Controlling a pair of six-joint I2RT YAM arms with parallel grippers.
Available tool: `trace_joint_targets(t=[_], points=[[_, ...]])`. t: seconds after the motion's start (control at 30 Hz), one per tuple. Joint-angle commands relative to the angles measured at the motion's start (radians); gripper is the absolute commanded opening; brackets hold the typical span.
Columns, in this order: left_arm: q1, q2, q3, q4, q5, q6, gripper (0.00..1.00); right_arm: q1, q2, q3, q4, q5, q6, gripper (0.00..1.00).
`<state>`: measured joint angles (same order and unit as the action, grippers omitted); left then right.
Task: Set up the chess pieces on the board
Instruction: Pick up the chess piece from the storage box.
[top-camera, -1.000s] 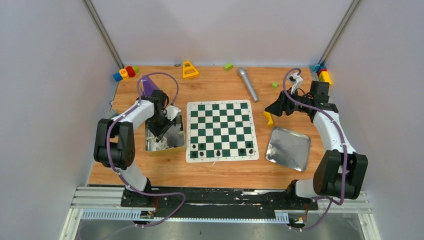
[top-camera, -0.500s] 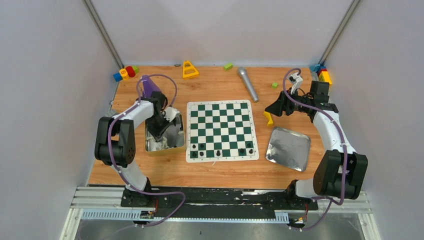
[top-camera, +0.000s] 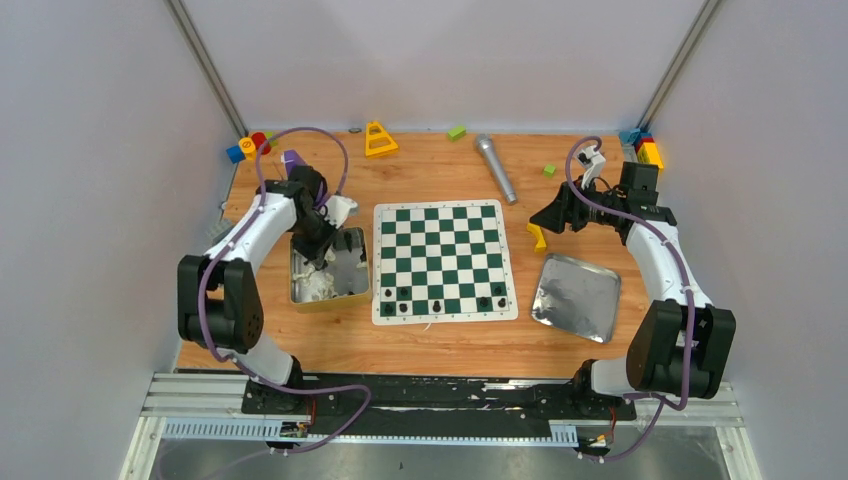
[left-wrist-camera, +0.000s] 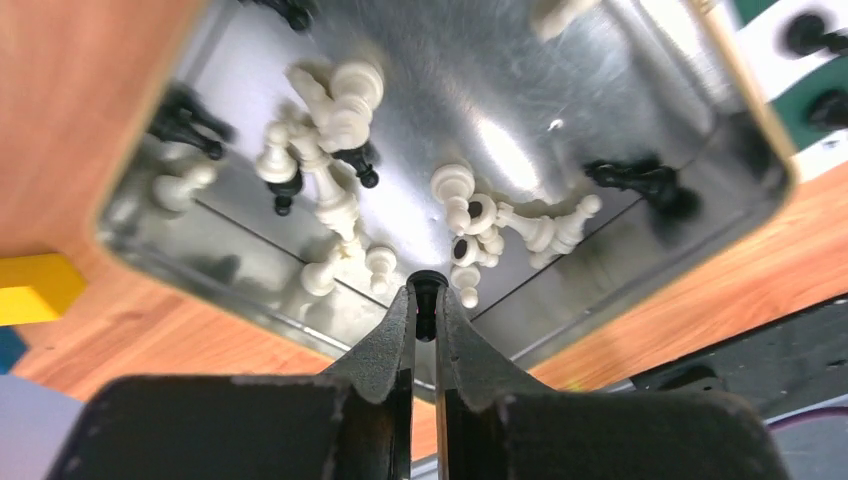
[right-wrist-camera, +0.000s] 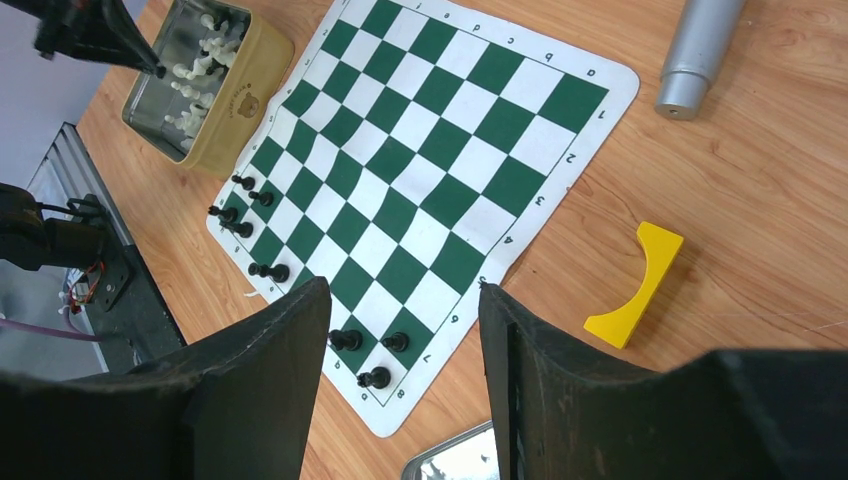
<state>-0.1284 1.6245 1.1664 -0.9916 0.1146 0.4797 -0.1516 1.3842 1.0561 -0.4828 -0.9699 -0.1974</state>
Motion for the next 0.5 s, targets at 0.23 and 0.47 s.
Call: trace_joint_targets(t=[0.23, 0.47], points=[[-0.228, -0.104, 0.223, -0.141, 0.152, -0.047, 0.11, 0.004, -0.019, 0.027, -0.007, -0.003, -0.025, 0.57], [-0.493, 0.073, 0.354, -0.113, 0.134, -0.065, 0.12, 0.003, -0.040, 0.025, -0.009, 0.018, -0.027, 0.57]])
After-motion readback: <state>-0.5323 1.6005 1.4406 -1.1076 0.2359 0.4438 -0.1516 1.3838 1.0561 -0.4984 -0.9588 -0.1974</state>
